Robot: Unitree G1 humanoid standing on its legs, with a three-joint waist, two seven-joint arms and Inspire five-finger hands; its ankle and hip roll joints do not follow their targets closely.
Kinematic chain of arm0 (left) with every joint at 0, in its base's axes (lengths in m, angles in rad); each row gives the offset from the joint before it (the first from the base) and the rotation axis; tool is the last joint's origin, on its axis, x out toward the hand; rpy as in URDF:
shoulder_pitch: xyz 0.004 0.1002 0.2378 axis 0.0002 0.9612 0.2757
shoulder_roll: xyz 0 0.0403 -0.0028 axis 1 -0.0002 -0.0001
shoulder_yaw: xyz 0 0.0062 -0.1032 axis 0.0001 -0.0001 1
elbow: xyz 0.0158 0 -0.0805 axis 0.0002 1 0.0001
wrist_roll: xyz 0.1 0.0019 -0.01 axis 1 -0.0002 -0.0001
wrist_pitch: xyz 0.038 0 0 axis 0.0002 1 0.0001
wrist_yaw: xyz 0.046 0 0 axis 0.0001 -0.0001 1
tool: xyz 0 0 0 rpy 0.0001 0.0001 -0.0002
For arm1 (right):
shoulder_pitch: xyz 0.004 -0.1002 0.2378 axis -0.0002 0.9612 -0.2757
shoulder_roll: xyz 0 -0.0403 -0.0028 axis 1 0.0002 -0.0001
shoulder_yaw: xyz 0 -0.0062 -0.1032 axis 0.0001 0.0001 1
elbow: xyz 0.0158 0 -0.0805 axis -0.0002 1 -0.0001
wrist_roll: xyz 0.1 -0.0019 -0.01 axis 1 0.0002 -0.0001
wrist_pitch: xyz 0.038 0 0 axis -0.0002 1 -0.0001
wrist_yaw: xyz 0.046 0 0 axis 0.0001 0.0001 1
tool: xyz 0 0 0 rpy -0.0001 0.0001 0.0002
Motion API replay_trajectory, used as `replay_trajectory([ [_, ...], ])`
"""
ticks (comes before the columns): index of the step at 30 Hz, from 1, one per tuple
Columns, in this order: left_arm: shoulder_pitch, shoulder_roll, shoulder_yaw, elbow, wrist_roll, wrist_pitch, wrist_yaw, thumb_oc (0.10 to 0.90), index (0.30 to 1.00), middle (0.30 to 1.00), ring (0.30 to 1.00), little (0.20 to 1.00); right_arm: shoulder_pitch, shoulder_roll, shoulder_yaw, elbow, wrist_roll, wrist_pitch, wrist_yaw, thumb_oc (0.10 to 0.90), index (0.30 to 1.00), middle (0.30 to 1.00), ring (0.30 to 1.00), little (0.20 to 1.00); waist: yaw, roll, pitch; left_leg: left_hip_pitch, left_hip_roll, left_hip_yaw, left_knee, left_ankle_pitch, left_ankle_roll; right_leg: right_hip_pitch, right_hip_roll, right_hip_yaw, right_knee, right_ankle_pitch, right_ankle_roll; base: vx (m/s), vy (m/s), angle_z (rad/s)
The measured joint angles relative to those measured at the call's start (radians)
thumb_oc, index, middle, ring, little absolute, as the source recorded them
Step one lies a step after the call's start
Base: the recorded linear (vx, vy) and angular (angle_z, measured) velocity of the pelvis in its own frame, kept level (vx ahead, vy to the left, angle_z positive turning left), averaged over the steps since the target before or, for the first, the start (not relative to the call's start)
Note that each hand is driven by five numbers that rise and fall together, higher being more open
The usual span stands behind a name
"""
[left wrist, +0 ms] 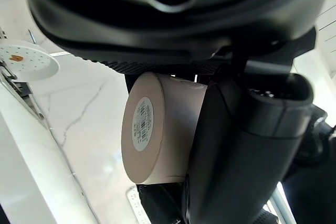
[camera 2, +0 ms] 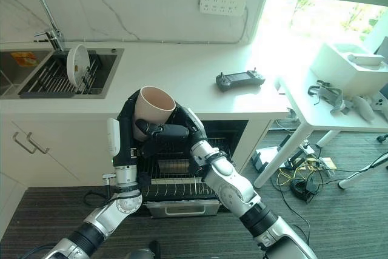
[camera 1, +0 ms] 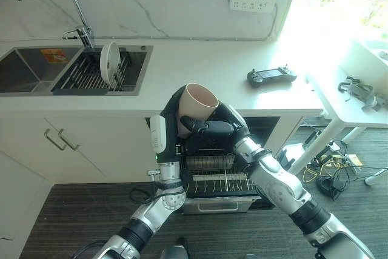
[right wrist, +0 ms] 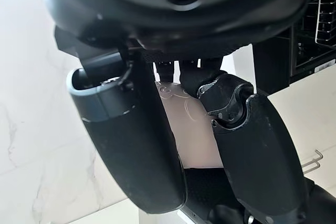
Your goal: Place the dishes in the dishwasher.
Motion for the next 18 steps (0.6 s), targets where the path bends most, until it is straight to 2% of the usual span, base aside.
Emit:
replay_trajectory([
  [4, -0.001, 0.002, -0.003, 0.001, 0.0, 0.001, 0.011, 0.4, 0.3, 0.3, 0.3, 0.3, 0.0, 0.025, 0.019, 0.001, 0.003, -0.02, -0.042, 0.4, 0.3, 0.3, 0.3, 0.3, 0.002, -0.001, 0.001, -0.013, -0.002, -0.007, 0.013, -0.002, 0.002, 0.004, -0.002, -0.011, -0.001, -0.001, 0.001, 0.02, 0.006, 0.1],
  [5, -0.001, 0.002, -0.005, 0.003, 0.001, 0.002, 0.013, 0.569, 0.554, 0.554, 0.554, 0.554, 0.0, 0.025, 0.023, 0.005, 0.019, -0.027, -0.044, 0.4, 0.3, 0.3, 0.3, 0.3, 0.001, -0.001, 0.001, -0.013, -0.002, -0.007, 0.013, -0.002, 0.003, 0.007, -0.002, -0.015, -0.001, -0.002, 0.001, 0.01, 0.005, 0.07],
  [6, -0.001, 0.002, -0.005, 0.005, 0.001, 0.003, 0.011, 0.758, 0.836, 0.836, 0.836, 0.836, 0.0, 0.025, 0.029, 0.007, 0.023, -0.034, -0.05, 0.4, 0.3, 0.3, 0.3, 0.3, 0.0, -0.001, 0.001, -0.013, -0.003, -0.009, 0.013, -0.002, 0.003, 0.008, -0.002, -0.018, -0.001, -0.002, 0.0, 0.01, 0.005, 0.08],
  [7, -0.001, 0.002, -0.006, 0.006, 0.001, 0.004, 0.011, 0.8, 0.9, 0.9, 0.9, 0.9, 0.001, 0.027, 0.033, 0.007, 0.027, -0.04, -0.057, 0.4, 0.3, 0.3, 0.3, 0.3, 0.0, -0.001, 0.001, -0.013, -0.002, -0.011, 0.013, -0.002, 0.003, 0.009, -0.002, -0.019, -0.001, -0.003, -0.001, 0.01, 0.005, 0.07],
  [9, -0.003, -0.001, -0.007, 0.004, 0.0, 0.004, 0.015, 0.8, 0.9, 0.9, 0.9, 0.9, 0.004, 0.034, 0.045, 0.008, 0.059, -0.065, -0.076, 0.4, 0.3, 0.3, 0.3, 0.3, 0.0, -0.001, 0.001, -0.014, -0.002, -0.014, 0.013, -0.002, 0.003, 0.011, -0.002, -0.023, -0.001, -0.005, -0.003, 0.01, 0.009, 0.05],
  [11, -0.008, 0.0, -0.013, -0.005, -0.001, -0.001, 0.014, 0.8, 0.9, 0.9, 0.9, 0.9, 0.007, 0.051, 0.051, 0.019, 0.081, -0.122, -0.093, 0.4, 0.3, 0.3, 0.3, 0.3, -0.001, -0.001, 0.001, -0.014, -0.003, -0.018, 0.014, -0.002, 0.003, 0.012, -0.002, -0.024, -0.001, -0.008, -0.008, 0.01, 0.018, 0.03],
  [15, -0.015, 0.003, -0.069, -0.023, 0.015, -0.002, 0.016, 0.8, 0.9, 0.9, 0.9, 0.9, 0.018, 0.107, -0.018, 0.025, 0.114, -0.311, -0.207, 0.4, 0.3, 0.3, 0.3, 0.3, -0.003, 0.002, 0.003, -0.017, -0.005, -0.02, 0.015, -0.005, 0.007, 0.013, -0.004, -0.026, -0.001, -0.009, -0.008, 0.01, 0.018, 0.03],
  [18, -0.013, 0.004, -0.091, -0.026, 0.049, 0.0, 0.016, 0.8, 0.9, 0.9, 0.9, 0.9, 0.018, 0.134, -0.092, 0.024, 0.113, -0.408, -0.263, 0.4, 0.3, 0.3, 0.3, 0.3, -0.009, 0.009, 0.007, -0.017, -0.009, -0.021, 0.015, -0.003, 0.005, 0.014, -0.007, -0.03, -0.001, -0.01, -0.007, 0.0, 0.0, 0.0],
])
